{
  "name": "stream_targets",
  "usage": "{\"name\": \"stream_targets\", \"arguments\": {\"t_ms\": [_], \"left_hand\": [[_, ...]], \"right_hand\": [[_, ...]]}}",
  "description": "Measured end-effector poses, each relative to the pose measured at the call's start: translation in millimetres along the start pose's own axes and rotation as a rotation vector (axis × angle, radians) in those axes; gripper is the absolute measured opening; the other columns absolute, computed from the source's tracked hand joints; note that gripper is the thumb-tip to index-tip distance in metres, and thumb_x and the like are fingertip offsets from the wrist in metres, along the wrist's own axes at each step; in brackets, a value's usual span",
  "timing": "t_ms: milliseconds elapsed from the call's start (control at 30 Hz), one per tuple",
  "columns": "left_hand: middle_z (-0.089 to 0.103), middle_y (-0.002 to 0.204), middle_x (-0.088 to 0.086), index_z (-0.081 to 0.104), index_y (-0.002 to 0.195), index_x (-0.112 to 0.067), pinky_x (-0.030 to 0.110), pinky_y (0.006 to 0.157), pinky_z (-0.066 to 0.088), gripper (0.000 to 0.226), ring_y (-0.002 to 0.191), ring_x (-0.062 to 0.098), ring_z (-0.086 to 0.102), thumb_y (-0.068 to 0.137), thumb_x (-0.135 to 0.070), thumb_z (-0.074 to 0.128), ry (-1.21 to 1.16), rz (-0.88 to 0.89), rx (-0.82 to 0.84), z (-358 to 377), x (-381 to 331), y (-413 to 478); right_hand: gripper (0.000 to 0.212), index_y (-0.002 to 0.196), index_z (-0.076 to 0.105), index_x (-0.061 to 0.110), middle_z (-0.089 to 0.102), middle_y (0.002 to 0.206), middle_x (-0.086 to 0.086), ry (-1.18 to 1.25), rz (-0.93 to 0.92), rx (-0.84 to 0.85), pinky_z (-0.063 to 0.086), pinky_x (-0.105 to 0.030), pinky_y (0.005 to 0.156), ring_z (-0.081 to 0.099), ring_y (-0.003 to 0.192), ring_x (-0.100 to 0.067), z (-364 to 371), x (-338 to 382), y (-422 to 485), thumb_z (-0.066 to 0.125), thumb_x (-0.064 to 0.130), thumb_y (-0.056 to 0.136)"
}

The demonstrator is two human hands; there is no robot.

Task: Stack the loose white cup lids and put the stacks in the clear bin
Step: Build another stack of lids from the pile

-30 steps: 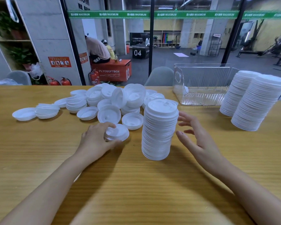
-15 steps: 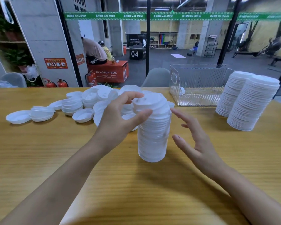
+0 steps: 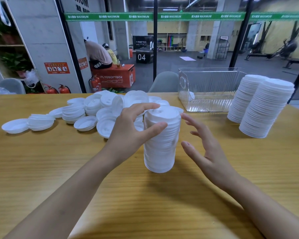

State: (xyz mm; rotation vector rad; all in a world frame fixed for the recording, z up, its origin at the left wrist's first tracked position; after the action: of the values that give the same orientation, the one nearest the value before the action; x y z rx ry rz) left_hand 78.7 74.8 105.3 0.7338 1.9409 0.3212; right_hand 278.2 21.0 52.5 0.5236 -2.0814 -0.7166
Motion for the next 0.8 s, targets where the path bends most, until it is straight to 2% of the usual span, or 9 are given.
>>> {"name": "stream_targets", "arguments": {"t_ms": [200, 300, 367, 433, 467, 533, 567, 633, 800], "left_hand": [[0.055, 0.122, -0.032, 0.057, 0.119, -0.048, -0.002, 0.090, 0.029, 0.052, 0.120, -0.007, 0.044, 0.070, -0.060, 0.070, -0.010, 0.013, 0.007, 1.4, 5.0, -2.1], [0.053, 0.131, -0.027, 0.053, 0.126, -0.047, -0.003, 0.089, 0.031, 0.061, 0.121, -0.009, 0.046, 0.070, -0.068, 0.061, -0.024, -0.008, -0.015, -8.4, 14.6, 1.0], [0.053, 0.130, -0.028, 0.054, 0.127, -0.042, 0.000, 0.089, 0.032, 0.058, 0.120, -0.007, 0.047, 0.074, -0.067, 0.060, 0.026, -0.035, -0.066, -21.9, 30.1, 4.2], [0.055, 0.125, -0.026, 0.056, 0.121, -0.038, 0.011, 0.094, 0.033, 0.049, 0.120, 0.004, 0.048, 0.077, -0.060, 0.064, 0.155, -0.052, -0.113, -35.3, 54.6, 5.0], [0.057, 0.122, -0.023, 0.058, 0.117, -0.037, 0.022, 0.097, 0.036, 0.046, 0.119, 0.011, 0.048, 0.077, -0.059, 0.063, 0.245, -0.062, -0.129, -40.7, 67.6, 3.9], [0.060, 0.117, -0.014, 0.063, 0.113, -0.031, 0.040, 0.096, 0.038, 0.042, 0.116, 0.022, 0.049, 0.077, -0.054, 0.063, 0.429, -0.102, -0.125, -47.7, 94.0, -0.6], [0.062, 0.116, -0.011, 0.065, 0.113, -0.027, 0.043, 0.095, 0.036, 0.038, 0.115, 0.026, 0.049, 0.080, -0.046, 0.068, 0.513, -0.128, -0.106, -49.2, 106.0, -2.9], [0.064, 0.119, -0.006, 0.065, 0.117, -0.023, 0.043, 0.098, 0.031, 0.034, 0.118, 0.027, 0.049, 0.085, -0.030, 0.073, 0.662, -0.155, -0.044, -49.1, 125.7, -6.4], [0.065, 0.113, -0.007, 0.061, 0.122, -0.023, 0.036, 0.103, 0.023, 0.035, 0.114, 0.019, 0.054, 0.089, -0.018, 0.069, 0.789, -0.107, 0.032, -43.8, 135.7, -6.5]], "right_hand": [[0.053, 0.146, 0.040, 0.023, 0.043, 0.146, 0.017, -0.016, -0.020, 0.005, 0.036, -0.035, 0.110, 0.040, 0.138, -0.020, 0.3, -1.2, -0.4, 0.051, 0.038, 0.096], [0.053, 0.145, 0.040, 0.025, 0.043, 0.146, 0.018, -0.011, -0.015, 0.000, 0.036, -0.031, 0.110, 0.041, 0.137, -0.017, 0.4, -0.9, -0.3, 0.051, 0.039, 0.095], [0.053, 0.145, 0.040, 0.026, 0.044, 0.146, 0.017, 0.000, -0.003, 0.001, 0.037, -0.027, 0.108, 0.041, 0.137, -0.017, 0.6, -1.2, -0.3, 0.051, 0.040, 0.095], [0.053, 0.144, 0.040, 0.027, 0.044, 0.146, 0.016, -0.004, 0.004, 0.007, 0.037, -0.026, 0.107, 0.042, 0.136, -0.016, 1.4, -1.6, -0.3, 0.051, 0.040, 0.095], [0.053, 0.144, 0.040, 0.027, 0.045, 0.145, 0.016, -0.007, 0.007, 0.009, 0.038, -0.027, 0.107, 0.042, 0.135, -0.016, 1.8, -1.9, -0.5, 0.051, 0.041, 0.095], [0.053, 0.144, 0.040, 0.027, 0.045, 0.145, 0.014, -0.006, 0.013, 0.012, 0.038, -0.027, 0.106, 0.043, 0.135, -0.017, 2.8, -2.8, -0.8, 0.051, 0.041, 0.094], [0.053, 0.144, 0.040, 0.026, 0.046, 0.145, 0.013, -0.004, 0.014, 0.012, 0.038, -0.027, 0.106, 0.043, 0.135, -0.017, 3.0, -2.9, -0.9, 0.051, 0.041, 0.094], [0.053, 0.144, 0.040, 0.025, 0.046, 0.144, 0.013, -0.003, 0.016, 0.011, 0.039, -0.027, 0.105, 0.043, 0.134, -0.018, 3.2, -3.4, -0.9, 0.051, 0.040, 0.094], [0.051, 0.143, 0.040, 0.029, 0.047, 0.143, 0.013, -0.004, 0.024, 0.013, 0.039, -0.027, 0.104, 0.045, 0.132, -0.018, 2.3, -4.5, -0.4, 0.050, 0.041, 0.094]]}}
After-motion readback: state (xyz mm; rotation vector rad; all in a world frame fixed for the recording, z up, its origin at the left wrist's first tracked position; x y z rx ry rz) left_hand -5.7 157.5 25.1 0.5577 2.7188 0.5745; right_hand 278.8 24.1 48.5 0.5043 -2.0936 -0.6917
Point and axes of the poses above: each hand's wrist, its own y-axis towards the middle knuckle, its own z-axis out of the palm, x = y × z, the point moved 3 cm from there along y, towards the middle knuckle
